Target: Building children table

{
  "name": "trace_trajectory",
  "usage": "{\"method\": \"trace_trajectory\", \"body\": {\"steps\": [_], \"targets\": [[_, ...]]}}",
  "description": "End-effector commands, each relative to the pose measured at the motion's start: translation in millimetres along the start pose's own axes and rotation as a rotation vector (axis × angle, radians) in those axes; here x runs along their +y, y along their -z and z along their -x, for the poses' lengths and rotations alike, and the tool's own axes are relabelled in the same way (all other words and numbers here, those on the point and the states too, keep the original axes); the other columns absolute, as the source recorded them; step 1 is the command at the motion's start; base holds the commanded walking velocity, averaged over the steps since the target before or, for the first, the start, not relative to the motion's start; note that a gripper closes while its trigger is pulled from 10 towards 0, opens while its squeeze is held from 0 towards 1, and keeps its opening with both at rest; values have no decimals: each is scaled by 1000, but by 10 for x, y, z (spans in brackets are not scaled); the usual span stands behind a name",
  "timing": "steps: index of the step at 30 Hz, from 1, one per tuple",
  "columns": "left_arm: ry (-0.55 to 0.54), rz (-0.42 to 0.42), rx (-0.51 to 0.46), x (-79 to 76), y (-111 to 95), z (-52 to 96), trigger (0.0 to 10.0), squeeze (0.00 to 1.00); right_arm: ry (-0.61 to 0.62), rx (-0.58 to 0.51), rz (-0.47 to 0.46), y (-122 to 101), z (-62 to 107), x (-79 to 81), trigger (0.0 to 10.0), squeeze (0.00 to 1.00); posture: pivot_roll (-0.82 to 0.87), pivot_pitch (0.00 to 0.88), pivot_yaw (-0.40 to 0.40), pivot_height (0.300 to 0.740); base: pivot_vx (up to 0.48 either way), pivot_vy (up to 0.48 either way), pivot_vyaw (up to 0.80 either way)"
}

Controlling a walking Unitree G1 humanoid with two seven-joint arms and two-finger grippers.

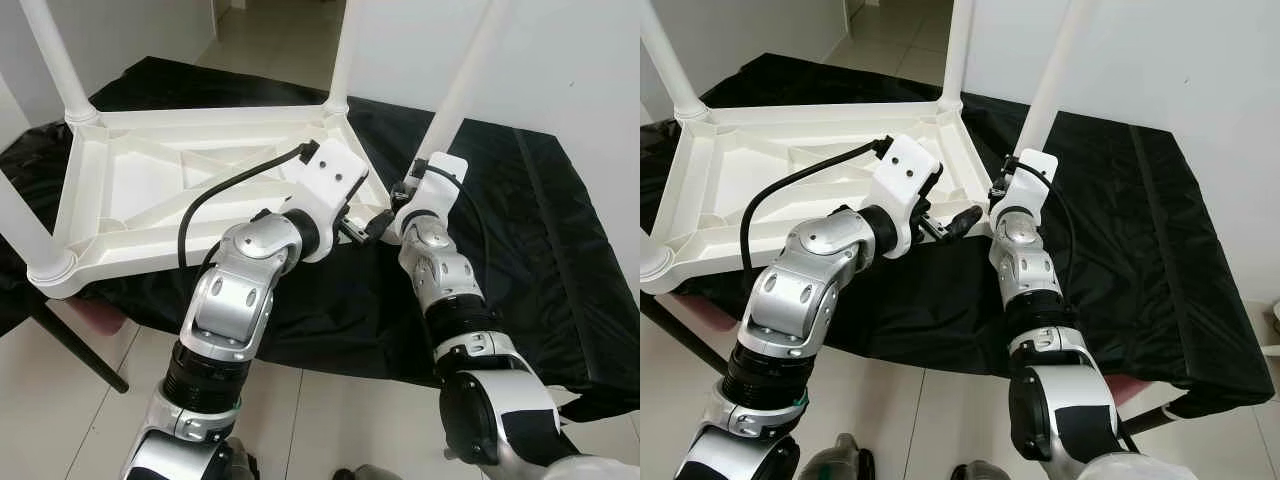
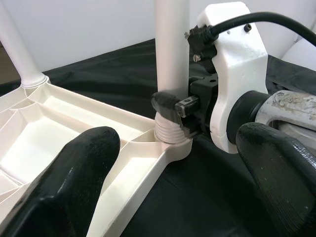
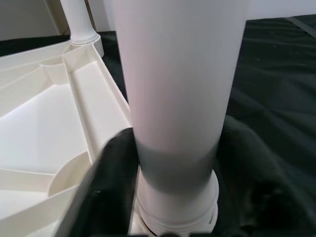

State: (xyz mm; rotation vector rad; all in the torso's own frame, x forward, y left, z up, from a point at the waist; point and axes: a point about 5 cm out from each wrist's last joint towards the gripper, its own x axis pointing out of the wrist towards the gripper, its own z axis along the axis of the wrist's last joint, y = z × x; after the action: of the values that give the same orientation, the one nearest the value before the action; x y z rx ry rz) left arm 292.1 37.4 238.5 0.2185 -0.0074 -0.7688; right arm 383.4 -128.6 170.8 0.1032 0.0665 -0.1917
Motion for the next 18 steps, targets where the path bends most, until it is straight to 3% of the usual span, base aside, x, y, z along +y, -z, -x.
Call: {"method": "trace_trajectory", "body": {"steps": [1,17,18], "targets": [[-107,-9,-14,44,-42,-13,10000,0,-24,6,-3,72,11,-30,10000,1000,95,0,-76,740,0,0,0],[-106,-8,-15,43,-44,-19,10000,0,-80,-64,-18,-21,10,-3,10000,1000,94,0,-75,740,0,0,0],[-106,-9,-15,42,-44,-18,10000,0,-97,-69,-13,-33,3,-7,10000,0,94,0,-75,740,0,0,0]]}}
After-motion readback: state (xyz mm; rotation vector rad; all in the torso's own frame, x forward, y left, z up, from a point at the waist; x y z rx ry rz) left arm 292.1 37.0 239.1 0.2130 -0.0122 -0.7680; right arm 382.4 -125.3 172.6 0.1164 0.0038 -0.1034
